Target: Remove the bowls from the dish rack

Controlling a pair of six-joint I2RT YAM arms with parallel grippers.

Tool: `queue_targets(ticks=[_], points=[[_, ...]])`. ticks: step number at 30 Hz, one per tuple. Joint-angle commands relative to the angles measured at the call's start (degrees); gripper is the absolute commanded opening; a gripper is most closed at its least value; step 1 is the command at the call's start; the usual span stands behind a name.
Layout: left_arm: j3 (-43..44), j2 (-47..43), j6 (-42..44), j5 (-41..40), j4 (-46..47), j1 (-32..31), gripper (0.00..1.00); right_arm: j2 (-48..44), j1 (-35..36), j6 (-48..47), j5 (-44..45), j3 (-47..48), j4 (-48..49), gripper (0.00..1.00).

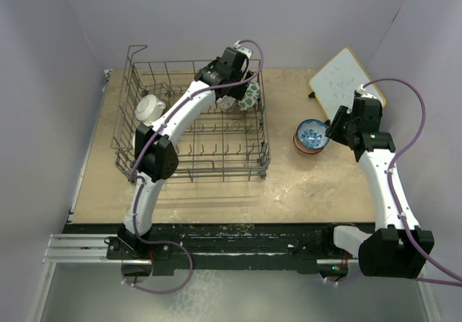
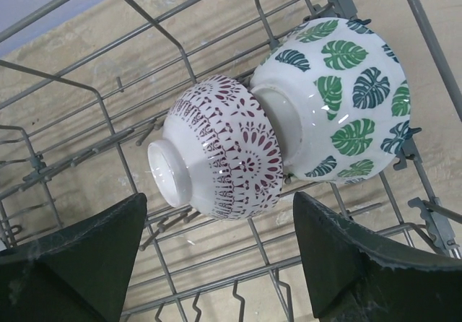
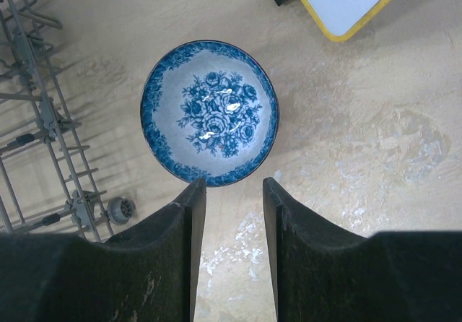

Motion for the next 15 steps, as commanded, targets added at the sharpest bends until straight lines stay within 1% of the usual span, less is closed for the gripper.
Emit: queue_targets(ticks=[1, 10, 15], points=[[0.59, -0.91, -2.14, 2.67, 1.31, 0.54, 0.85, -0.50, 0.12, -0.52, -0.17, -0.28, 0.86, 0.40], [0.55, 1.87, -1.79, 4.48, 1.08, 1.63, 0.84, 0.55, 0.12, -0.73, 0.42, 0.07, 1.10, 0.40], [-0.88, 2.50, -1.94, 5.11, 1.49, 1.63, 0.83, 1.25, 0.12, -0.71, 0.33, 0.23, 1.48, 0.40]])
